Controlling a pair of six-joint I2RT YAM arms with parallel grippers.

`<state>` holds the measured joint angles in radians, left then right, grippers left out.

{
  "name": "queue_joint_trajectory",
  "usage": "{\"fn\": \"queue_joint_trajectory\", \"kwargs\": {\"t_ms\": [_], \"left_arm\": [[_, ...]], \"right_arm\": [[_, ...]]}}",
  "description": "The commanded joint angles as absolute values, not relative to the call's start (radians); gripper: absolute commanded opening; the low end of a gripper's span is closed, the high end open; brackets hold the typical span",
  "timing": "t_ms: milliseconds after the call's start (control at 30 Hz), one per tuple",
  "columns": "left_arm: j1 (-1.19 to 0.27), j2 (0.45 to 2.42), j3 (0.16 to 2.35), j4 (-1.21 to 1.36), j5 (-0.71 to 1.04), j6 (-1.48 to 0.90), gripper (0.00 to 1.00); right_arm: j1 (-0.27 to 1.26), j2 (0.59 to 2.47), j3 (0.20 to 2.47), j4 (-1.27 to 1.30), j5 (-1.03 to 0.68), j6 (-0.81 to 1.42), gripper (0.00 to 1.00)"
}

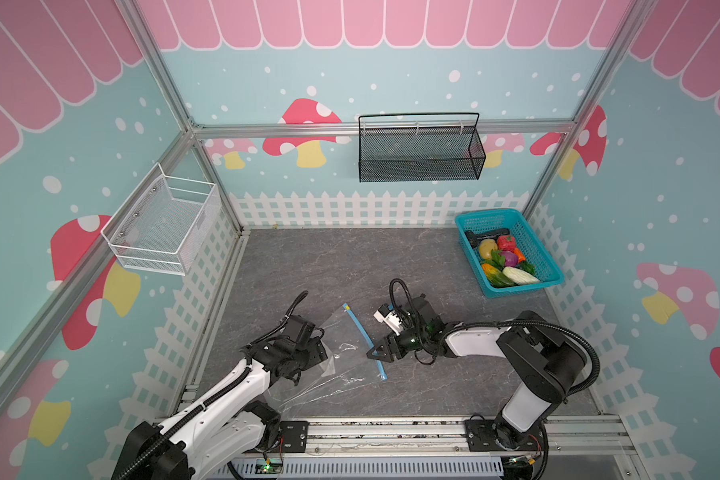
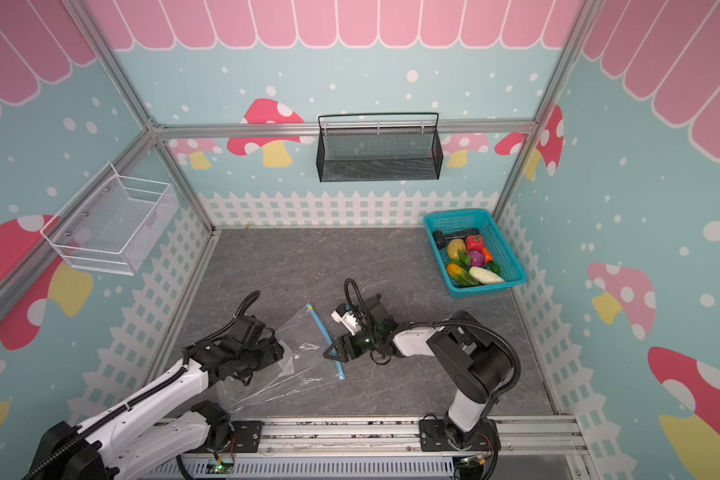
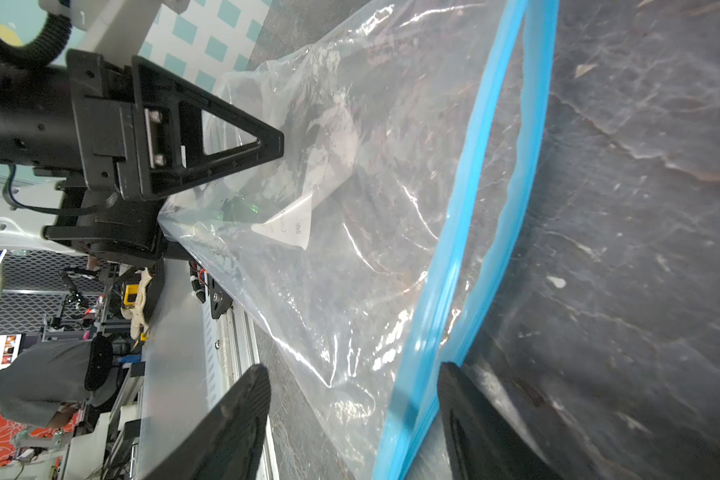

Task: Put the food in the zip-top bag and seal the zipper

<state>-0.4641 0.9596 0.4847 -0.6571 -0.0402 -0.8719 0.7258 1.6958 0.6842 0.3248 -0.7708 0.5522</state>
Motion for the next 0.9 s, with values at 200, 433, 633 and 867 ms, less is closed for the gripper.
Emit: {"fn": "queue_joint_trajectory", "kwargs": {"t_ms": [200,433,633,867], "left_arm": [[-0.458,0.975,0.495,-0.632,-0.027,-0.889,0.81],[-0.459,0.973,0.498,-0.627,-0.023,-0.884,0.81],[-0.459,0.969,0.505,-0.627,-0.019,-0.881,0.82],[-0.459,0.981,0.530,-0.624,-0.019,-0.870,0.82]], "right_arm": [[0.735,1.720,0.695,0.387,-0.838,0.567,0.43],[0.734,1.749,0.677,0.461,-0.883,0.602,0.23],[0.735,1.743,0.669,0.476,-0.879,0.607,0.12],[0.735,1.730,0.641,0.510,-0.862,0.623,0.00]]}}
